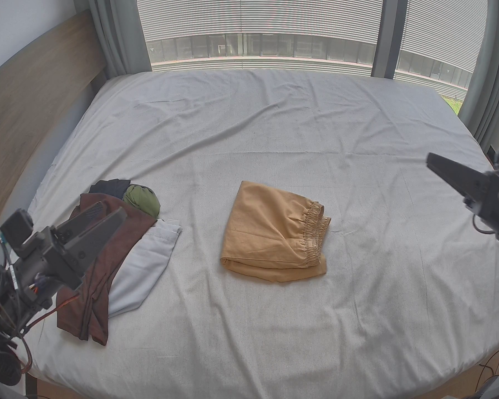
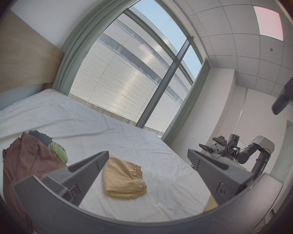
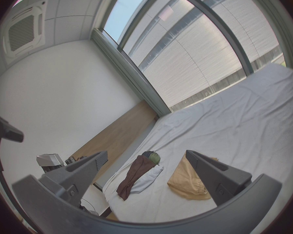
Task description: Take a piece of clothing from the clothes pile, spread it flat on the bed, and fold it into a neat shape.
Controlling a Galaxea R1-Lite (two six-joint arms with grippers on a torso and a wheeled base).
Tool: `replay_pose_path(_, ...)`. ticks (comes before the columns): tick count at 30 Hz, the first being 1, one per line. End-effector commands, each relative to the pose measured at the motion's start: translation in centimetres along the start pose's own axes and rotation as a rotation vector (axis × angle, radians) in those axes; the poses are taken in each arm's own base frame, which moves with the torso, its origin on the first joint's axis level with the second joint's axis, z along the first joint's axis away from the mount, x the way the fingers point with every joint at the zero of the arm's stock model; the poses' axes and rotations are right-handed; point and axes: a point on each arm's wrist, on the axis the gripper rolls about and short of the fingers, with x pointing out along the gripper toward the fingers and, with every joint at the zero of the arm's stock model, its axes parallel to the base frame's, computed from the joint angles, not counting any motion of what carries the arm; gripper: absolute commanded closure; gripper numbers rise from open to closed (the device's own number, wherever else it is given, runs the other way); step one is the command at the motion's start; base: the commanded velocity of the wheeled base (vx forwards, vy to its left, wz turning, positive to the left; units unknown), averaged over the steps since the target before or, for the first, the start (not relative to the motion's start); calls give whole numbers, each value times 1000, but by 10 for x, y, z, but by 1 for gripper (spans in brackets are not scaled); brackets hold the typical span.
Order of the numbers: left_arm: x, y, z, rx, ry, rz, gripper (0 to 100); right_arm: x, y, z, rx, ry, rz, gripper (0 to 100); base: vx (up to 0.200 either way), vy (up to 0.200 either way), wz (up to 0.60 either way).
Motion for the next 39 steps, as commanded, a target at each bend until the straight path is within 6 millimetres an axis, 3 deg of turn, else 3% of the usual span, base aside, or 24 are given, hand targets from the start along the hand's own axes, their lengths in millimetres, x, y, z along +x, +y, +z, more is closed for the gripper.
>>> replay_pose_path(1,-55,-32,14,70,-121,-59,0,-87,47,-12,-170,-139,-44,0,0,0,0)
replay_pose_path(12,-102,-51,9,72,-80,-38,0,-131,64,-49,-226,-195,-68,0,0,0,0)
replay_pose_path(24,-150,-67,-2,56,-34,-29,0,-185,88,-108,-296,-168,-96,0,0,0,0)
replay_pose_path(31,-166,-69,-13,54,-26,-22,0,-196,85,-134,-282,-139,-130,0,0,0,0)
replay_pose_path(32,-172,-70,-16,61,-42,-21,0,-196,80,-145,-284,-131,-176,0,0,0,0)
replay_pose_path(39,-188,-70,-34,175,-55,110,0,-198,62,-155,-499,-146,-606,0,0,0,0)
